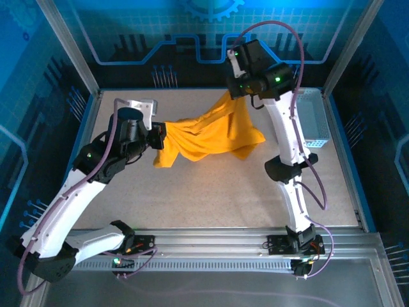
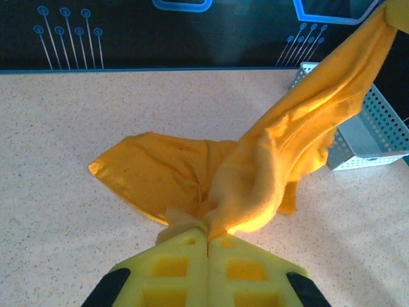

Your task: Fold the inside-out t-shirt

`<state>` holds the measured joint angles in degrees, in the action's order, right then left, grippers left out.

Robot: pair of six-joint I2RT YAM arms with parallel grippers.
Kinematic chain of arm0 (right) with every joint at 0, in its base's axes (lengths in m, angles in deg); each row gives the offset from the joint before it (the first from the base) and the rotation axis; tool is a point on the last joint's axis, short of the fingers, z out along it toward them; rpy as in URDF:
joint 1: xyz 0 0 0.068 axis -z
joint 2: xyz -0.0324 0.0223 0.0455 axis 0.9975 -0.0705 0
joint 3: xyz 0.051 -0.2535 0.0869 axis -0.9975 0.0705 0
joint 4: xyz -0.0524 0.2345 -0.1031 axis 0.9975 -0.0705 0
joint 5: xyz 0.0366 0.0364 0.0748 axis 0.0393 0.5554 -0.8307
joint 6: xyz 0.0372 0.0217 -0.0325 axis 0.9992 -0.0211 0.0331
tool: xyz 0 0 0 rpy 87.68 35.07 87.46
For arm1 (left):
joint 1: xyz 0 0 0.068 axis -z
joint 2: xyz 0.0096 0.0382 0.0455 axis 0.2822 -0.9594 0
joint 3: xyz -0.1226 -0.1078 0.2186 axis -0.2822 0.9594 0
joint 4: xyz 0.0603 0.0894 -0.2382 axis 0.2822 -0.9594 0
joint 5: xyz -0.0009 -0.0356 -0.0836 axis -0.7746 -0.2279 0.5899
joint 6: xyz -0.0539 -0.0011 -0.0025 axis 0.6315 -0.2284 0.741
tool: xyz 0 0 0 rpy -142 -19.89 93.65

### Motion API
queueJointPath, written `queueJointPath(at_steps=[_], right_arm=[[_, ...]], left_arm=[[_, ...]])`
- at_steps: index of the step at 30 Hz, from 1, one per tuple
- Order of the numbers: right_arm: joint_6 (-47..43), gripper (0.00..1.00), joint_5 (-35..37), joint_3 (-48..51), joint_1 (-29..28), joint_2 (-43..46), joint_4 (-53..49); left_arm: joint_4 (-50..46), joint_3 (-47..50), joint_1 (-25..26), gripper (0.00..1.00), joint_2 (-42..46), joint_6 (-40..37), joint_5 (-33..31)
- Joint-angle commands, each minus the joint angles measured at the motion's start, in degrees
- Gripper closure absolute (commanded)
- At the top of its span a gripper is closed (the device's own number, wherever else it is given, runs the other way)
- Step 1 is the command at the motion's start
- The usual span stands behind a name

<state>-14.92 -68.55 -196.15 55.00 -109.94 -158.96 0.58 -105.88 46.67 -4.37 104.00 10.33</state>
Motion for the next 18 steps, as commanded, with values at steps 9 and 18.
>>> queueJointPath(at_steps=[9,18], right_arm=[[-1.73,1.0,7.95,8.26,-3.59,8.04,-2.21],[-2.27,1.0,-1.93,83.54,4.32,57.71,37.94]], left_arm=[[8.16,4.72,0.34,1.0,4.94,-5.25,-2.84],[8.17,5.16,0.35,1.0,3.52,-4.75,-2.15]])
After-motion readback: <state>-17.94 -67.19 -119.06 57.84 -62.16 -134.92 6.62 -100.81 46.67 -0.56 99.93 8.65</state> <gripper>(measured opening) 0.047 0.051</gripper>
